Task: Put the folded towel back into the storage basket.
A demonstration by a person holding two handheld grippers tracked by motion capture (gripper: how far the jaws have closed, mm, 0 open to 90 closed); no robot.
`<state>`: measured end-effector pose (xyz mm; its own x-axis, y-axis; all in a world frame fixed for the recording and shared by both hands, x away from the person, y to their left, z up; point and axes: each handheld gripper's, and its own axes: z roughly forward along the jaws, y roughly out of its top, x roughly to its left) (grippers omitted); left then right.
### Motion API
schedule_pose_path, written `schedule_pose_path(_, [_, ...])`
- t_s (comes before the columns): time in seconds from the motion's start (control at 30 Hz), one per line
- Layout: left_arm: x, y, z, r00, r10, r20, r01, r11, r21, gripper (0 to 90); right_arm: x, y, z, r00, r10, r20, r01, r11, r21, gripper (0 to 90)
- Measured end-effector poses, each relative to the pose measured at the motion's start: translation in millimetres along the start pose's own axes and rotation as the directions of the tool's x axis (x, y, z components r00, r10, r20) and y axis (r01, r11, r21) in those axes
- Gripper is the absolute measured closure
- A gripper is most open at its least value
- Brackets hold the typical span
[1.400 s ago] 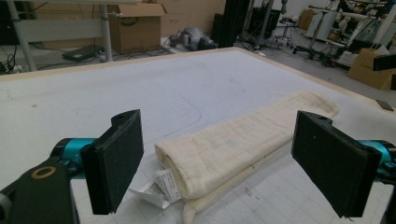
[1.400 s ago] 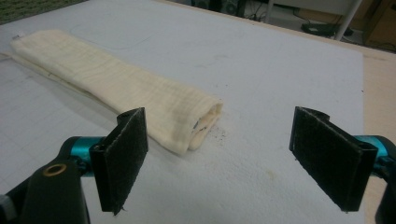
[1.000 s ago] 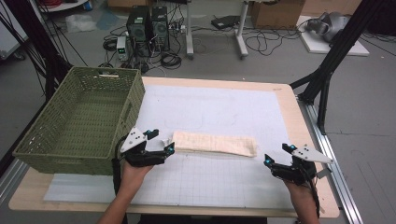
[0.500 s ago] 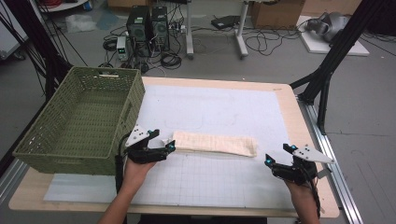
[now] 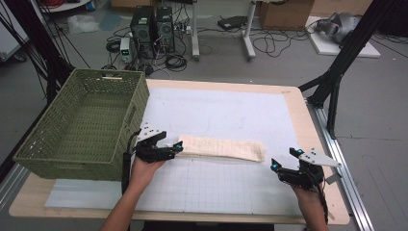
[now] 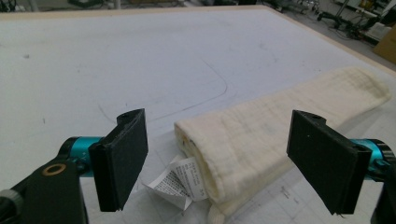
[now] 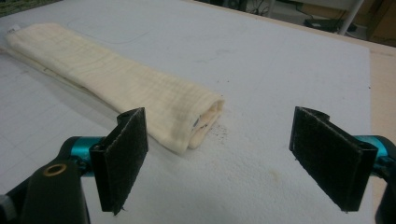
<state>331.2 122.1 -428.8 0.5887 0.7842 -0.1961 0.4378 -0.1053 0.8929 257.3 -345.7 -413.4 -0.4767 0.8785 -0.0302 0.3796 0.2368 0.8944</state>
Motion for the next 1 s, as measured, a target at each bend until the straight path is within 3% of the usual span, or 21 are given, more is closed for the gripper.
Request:
schedule_pose_path(0.1, [0.8, -1.1, 3.7, 0.9999, 0.000, 0.012, 0.000, 0.9996, 0.027, 26.6, 0.7, -0.3, -0.4, 1.0000, 0.000, -0.001, 0.000, 1.000, 0.004, 18.0])
schedule_pose_path(0.27, [1.9, -2.6, 7.9, 0.9998, -0.010, -0.019, 0.012, 0.9967, 0.080, 29.2, 0.4, -0.2, 0.2, 1.0000, 0.002, -0.003, -0.002, 1.000, 0.003, 18.0])
schedule_pose_path(0.4, [4.9, -5.4, 10.7, 0.9986, -0.008, -0.053, 0.016, 0.9895, 0.144, 32.4, 0.9, -0.1, 1.9, 1.0000, -0.003, -0.007, 0.003, 1.000, 0.006, 18.0])
schedule_pose_path(0.67, [1.6, -9.7, 23.0, 0.9989, 0.002, -0.046, 0.007, 0.9779, 0.209, 40.4, 1.9, -0.3, 3.3, 0.9999, -0.002, -0.014, 0.002, 1.000, 0.014, 18.1])
schedule_pose_path(0.87, [-3.9, -11.1, 26.3, 0.9971, 0.060, -0.048, -0.046, 0.9694, 0.241, 43.8, 1.8, -0.4, 4.2, 0.9999, -0.006, -0.015, 0.007, 1.000, 0.017, 18.1])
schedule_pose_path(1.0, [-9.6, -11.7, 27.4, 0.9924, 0.115, -0.044, -0.100, 0.9629, 0.251, 48.3, 2.5, -0.5, 4.6, 0.9999, -0.006, -0.016, 0.007, 1.000, 0.018, 18.1])
